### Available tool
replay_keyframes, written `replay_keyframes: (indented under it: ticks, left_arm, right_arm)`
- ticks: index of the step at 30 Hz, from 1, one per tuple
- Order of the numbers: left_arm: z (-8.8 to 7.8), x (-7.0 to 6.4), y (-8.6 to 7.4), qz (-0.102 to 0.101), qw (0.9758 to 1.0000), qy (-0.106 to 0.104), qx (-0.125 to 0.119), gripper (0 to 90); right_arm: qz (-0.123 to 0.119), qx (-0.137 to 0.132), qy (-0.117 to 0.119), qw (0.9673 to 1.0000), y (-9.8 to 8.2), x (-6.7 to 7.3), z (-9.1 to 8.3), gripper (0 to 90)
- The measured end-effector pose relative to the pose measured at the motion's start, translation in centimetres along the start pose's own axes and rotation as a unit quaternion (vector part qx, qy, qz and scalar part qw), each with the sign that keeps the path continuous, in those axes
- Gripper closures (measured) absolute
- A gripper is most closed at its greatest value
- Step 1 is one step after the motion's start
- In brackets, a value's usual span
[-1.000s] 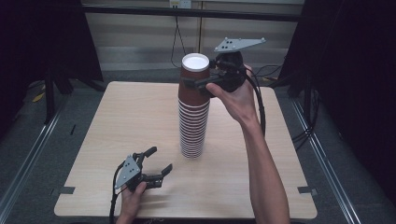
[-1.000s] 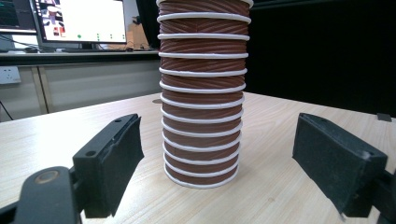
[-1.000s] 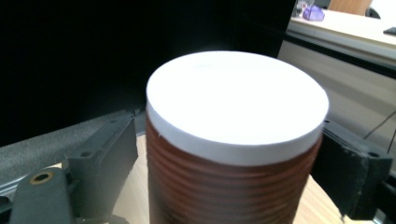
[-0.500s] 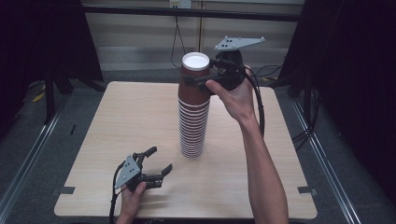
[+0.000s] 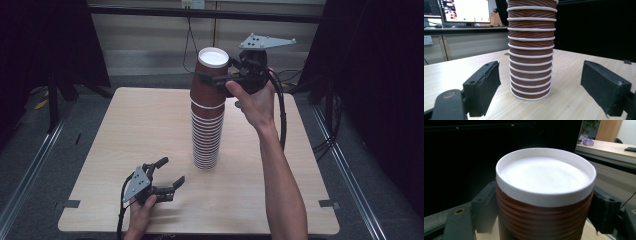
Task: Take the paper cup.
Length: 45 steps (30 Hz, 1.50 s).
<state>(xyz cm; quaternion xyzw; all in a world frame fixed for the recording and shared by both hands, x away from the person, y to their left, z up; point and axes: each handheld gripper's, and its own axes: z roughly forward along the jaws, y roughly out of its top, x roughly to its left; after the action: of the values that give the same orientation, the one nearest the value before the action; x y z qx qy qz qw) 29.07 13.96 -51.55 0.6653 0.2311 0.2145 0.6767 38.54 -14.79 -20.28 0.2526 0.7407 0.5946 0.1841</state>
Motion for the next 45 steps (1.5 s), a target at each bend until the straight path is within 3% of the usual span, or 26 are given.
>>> replay_keyframes:
  ticks: [10,19,29,45]
  left_arm:
    - [0.0,0.0,0.0,0.000,1.0000,0.000,0.000,15.5]
    - [0.0,0.0,0.0,0.000,1.0000,0.000,0.001,15.5]
    - [0.0,0.0,0.0,-0.001,1.0000,0.000,0.000,15.5]
    - [0.0,0.0,0.0,0.000,1.0000,0.000,0.000,15.5]
  right_arm:
    - [0.002,-0.023,0.003,0.9997,0.8,0.1,-0.6,22.6]
    - [0.006,-0.064,0.007,0.9979,1.4,0.1,-1.6,22.7]
    - [0.011,-0.111,0.008,0.9937,1.4,0.2,-2.4,22.7]
    - [0.017,-0.163,0.007,0.9865,1.5,0.2,-3.9,22.8]
